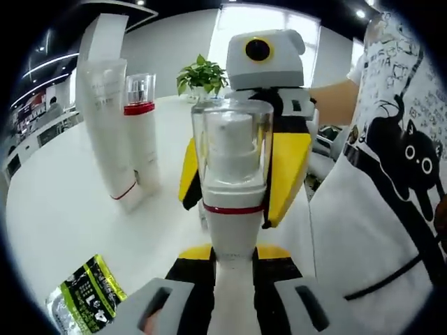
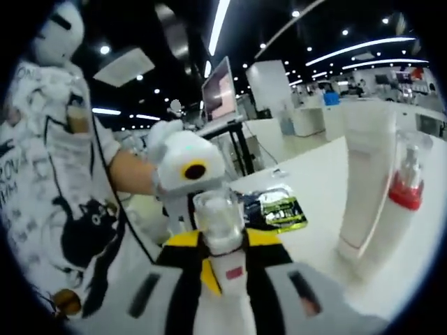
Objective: Arrange the skincare products in the storage area until every visible bottle or jar stands upright without overlapping.
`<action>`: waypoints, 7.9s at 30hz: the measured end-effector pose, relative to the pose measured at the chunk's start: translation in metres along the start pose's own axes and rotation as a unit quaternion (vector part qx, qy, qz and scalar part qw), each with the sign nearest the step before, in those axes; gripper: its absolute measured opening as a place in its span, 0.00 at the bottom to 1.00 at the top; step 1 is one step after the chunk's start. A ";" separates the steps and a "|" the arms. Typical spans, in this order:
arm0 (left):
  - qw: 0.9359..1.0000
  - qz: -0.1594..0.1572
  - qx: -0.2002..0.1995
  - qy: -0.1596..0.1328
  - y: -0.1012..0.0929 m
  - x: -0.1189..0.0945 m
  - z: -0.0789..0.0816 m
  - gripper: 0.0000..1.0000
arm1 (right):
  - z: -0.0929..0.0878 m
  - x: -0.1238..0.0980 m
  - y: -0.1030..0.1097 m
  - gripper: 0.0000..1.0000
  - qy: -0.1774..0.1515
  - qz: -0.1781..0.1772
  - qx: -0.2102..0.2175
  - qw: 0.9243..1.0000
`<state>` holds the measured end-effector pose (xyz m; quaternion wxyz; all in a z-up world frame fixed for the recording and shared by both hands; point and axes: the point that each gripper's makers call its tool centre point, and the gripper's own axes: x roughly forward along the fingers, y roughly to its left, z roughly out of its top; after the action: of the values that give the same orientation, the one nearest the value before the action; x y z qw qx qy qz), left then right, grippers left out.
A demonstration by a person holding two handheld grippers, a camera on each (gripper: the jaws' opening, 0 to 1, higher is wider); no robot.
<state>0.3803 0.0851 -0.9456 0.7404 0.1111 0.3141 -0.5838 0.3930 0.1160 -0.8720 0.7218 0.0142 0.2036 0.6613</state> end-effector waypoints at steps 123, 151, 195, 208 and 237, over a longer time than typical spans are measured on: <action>0.972 0.231 -0.007 0.048 0.103 0.037 0.019 0.12 | -0.042 -0.086 -0.095 0.29 -0.007 -0.300 0.052 0.952; 0.971 0.228 -0.042 0.055 0.096 0.031 0.018 0.15 | -0.034 -0.109 -0.115 0.28 -0.020 -0.323 0.060 0.944; 0.978 0.188 -0.095 -0.002 0.044 0.025 0.027 0.25 | -0.079 -0.150 -0.117 0.31 -0.009 -0.352 0.148 0.924; 0.989 0.139 -0.046 0.028 0.028 0.055 0.034 0.31 | -0.085 -0.120 -0.099 0.31 0.012 -0.289 0.149 0.946; 0.990 0.056 0.078 0.103 0.012 0.038 -0.007 0.20 | -0.109 -0.088 -0.058 0.33 0.124 -0.173 0.033 0.977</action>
<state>0.3932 0.0626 -0.9761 0.7249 0.2454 0.3357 -0.5491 0.4102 -0.0027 -0.9646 0.7935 -0.0793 0.3122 0.5164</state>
